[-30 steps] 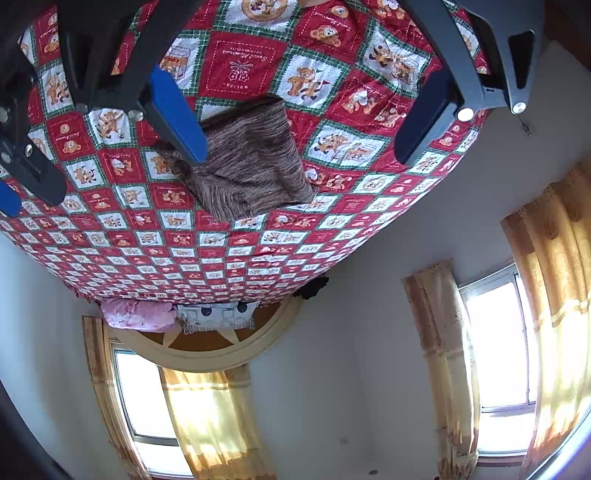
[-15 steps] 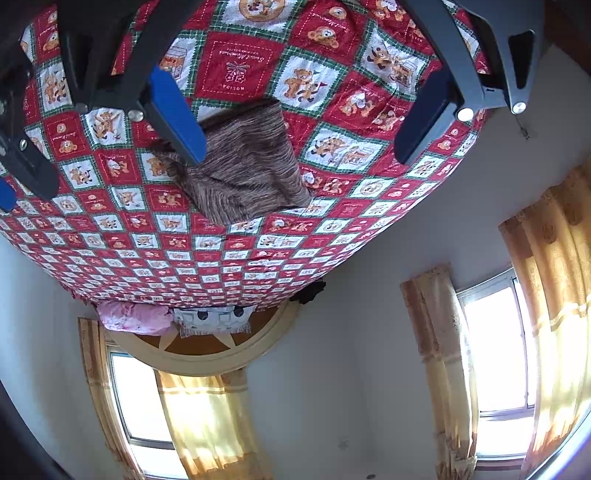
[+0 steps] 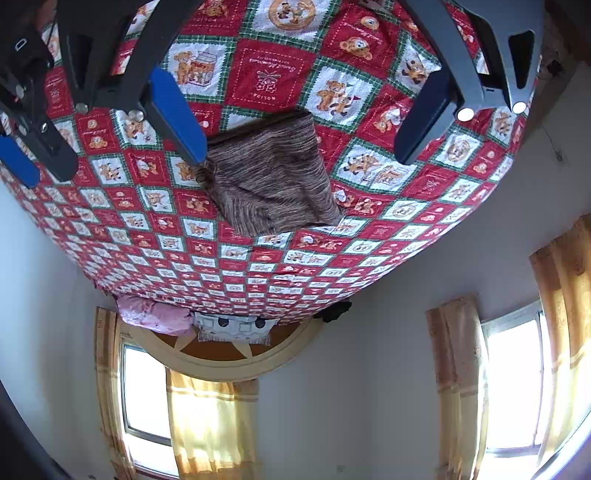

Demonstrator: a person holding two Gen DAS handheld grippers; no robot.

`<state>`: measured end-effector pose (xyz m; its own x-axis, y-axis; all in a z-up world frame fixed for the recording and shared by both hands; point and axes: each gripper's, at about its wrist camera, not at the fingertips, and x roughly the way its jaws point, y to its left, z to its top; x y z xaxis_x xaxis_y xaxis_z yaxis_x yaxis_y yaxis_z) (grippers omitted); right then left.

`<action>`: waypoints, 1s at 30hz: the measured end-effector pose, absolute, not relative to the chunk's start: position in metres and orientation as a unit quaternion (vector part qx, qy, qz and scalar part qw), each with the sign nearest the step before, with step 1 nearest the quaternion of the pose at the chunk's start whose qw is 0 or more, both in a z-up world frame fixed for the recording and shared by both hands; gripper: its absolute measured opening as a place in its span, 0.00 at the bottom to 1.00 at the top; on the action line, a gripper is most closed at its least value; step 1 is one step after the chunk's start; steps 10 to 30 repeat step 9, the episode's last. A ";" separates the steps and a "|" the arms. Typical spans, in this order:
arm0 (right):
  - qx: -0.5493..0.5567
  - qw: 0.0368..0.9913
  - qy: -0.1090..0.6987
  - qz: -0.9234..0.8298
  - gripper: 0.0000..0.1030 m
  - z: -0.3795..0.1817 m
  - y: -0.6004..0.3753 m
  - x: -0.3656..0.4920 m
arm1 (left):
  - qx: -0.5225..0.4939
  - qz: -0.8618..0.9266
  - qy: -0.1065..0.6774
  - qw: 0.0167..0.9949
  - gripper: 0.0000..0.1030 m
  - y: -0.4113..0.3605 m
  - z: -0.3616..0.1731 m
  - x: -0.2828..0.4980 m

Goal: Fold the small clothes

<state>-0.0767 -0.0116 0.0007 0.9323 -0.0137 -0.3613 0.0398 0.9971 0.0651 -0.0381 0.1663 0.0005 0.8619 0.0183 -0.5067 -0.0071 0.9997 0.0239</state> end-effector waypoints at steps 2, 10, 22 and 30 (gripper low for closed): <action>0.036 0.982 0.184 -0.014 0.71 0.000 -0.011 -0.076 | 0.011 0.008 0.262 0.965 1.00 0.166 0.000 -0.038; 0.040 0.981 0.187 -0.015 0.71 -0.002 -0.012 -0.076 | 0.021 0.025 0.260 0.965 1.00 0.165 -0.001 -0.036; 0.040 0.981 0.187 -0.015 0.71 -0.002 -0.012 -0.076 | 0.021 0.025 0.260 0.965 1.00 0.165 -0.001 -0.036; 0.040 0.981 0.187 -0.015 0.71 -0.002 -0.012 -0.076 | 0.021 0.025 0.260 0.965 1.00 0.165 -0.001 -0.036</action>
